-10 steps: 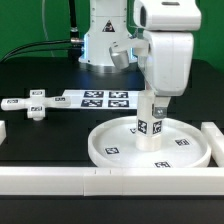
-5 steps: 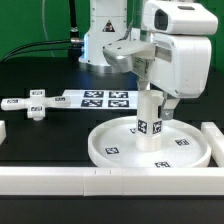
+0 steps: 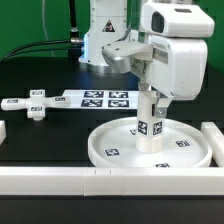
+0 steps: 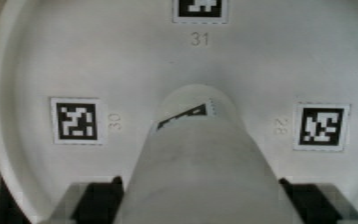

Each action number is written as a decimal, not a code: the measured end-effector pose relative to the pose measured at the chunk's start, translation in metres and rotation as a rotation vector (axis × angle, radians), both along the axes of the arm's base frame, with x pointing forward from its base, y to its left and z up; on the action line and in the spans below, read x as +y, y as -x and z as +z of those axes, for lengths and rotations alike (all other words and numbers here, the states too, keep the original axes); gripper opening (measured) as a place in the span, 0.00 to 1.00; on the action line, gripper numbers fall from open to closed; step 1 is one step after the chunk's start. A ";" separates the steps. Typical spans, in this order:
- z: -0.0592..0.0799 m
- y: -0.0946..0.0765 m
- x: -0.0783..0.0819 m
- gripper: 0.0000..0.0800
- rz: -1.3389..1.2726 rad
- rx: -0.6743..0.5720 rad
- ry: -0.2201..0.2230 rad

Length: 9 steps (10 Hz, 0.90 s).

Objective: Assemble round table

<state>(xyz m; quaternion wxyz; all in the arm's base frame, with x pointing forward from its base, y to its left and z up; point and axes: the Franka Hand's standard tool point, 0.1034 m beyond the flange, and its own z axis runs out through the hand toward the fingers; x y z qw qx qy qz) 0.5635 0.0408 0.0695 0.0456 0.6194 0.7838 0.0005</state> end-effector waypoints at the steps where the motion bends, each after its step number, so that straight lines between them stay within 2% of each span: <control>1: 0.000 0.000 -0.001 0.52 -0.079 -0.004 -0.005; 2: 0.000 0.001 -0.001 0.52 -0.211 -0.007 -0.015; 6: 0.000 0.001 -0.001 0.52 -0.468 -0.017 -0.034; 9: 0.000 0.003 -0.004 0.52 -0.924 -0.018 -0.079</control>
Offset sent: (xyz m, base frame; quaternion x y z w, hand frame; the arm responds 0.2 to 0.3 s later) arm 0.0000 0.0000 0.0000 0.0000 0.0000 0.1938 0.9810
